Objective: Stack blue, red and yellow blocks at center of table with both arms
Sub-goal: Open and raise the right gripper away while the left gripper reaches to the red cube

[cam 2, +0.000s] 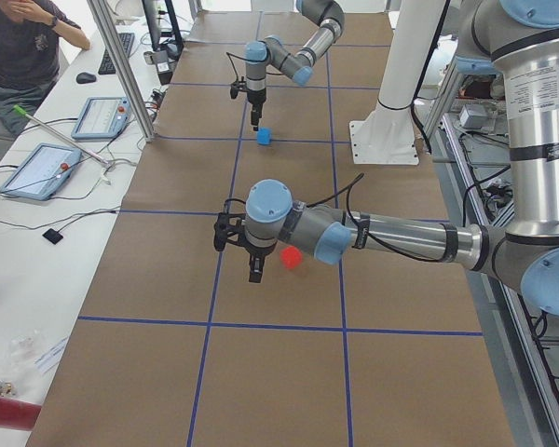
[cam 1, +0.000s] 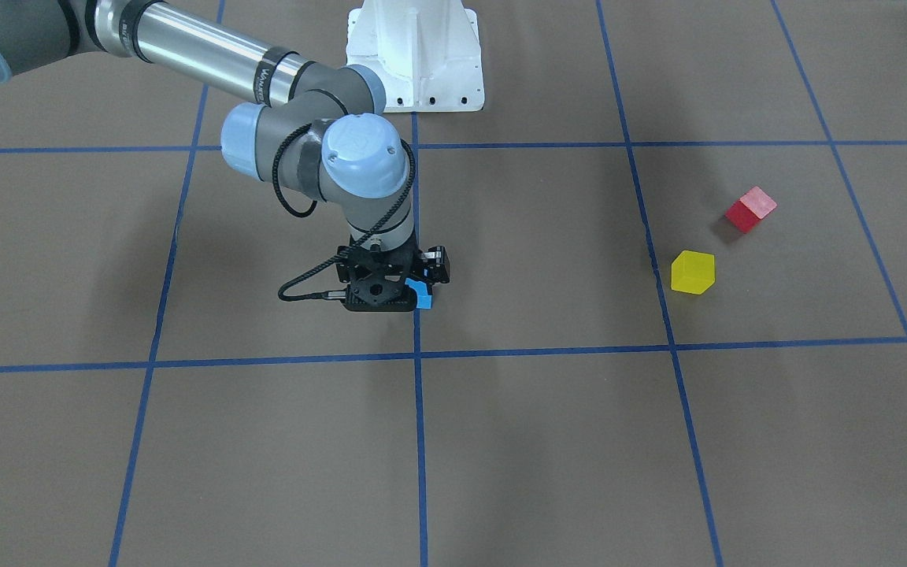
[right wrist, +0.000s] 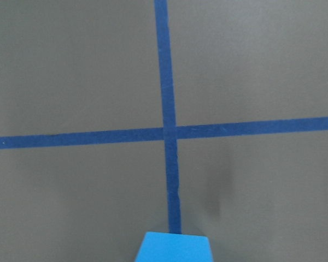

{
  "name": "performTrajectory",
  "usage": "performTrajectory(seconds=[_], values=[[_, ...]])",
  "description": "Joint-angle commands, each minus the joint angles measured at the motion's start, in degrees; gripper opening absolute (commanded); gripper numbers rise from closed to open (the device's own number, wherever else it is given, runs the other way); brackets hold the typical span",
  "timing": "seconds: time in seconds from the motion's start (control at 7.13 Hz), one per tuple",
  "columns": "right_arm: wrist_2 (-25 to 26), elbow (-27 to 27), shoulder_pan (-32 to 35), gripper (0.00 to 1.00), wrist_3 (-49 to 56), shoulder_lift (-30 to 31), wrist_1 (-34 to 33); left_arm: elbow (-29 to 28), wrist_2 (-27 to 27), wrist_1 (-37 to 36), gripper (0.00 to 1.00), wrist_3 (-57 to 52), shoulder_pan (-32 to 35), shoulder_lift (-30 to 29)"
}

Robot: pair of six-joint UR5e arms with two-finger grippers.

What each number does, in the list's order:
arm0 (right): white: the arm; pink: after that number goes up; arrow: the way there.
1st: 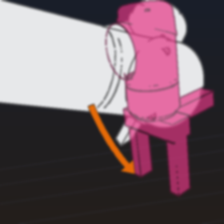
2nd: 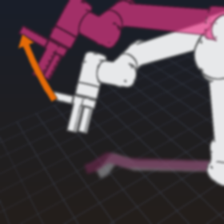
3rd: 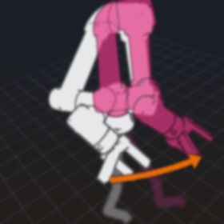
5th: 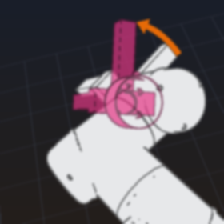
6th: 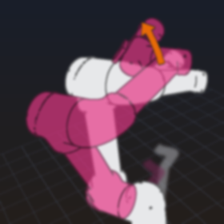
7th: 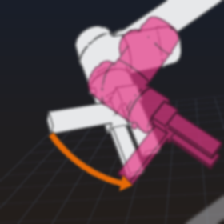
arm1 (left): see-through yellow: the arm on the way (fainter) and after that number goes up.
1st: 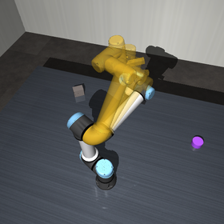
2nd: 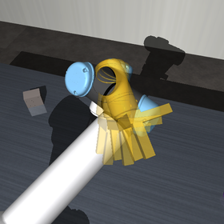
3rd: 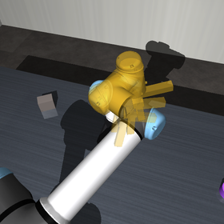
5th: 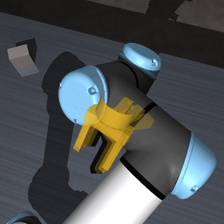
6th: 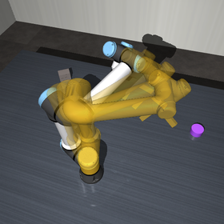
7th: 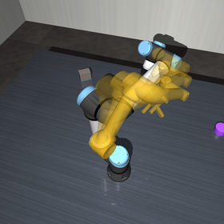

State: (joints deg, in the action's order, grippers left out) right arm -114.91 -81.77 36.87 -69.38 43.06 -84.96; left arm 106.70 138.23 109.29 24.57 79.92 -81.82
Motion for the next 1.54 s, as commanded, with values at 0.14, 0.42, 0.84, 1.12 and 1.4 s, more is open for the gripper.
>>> performTrajectory(seconds=[0.14,0.42,0.84,1.12,1.4], values=[[-5.49,-17.44,6.97,1.00,4.85,17.29,-0.64,0.26,-8.85,2.67,0.99,27.08,-15.46,-1.94],[-5.50,-18.25,9.53,1.00,7.31,21.17,-0.56,0.26,-13.64,5.39,0.99,43.04,-23.54,-1.33],[-4.88,-19.74,11.03,1.00,7.86,24.69,-0.47,-0.96,-14.48,12.86,0.99,51.17,-25.24,4.47],[-4.71,-20.18,11.03,1.00,7.42,24.79,-0.47,-1.14,-15.35,13.49,0.99,55.66,-29.53,3.78],[-4.62,-20.36,11.03,1.00,7.16,25.05,-0.47,-1.84,-15.71,13.50,0.99,55.67,-30.25,3.51]])
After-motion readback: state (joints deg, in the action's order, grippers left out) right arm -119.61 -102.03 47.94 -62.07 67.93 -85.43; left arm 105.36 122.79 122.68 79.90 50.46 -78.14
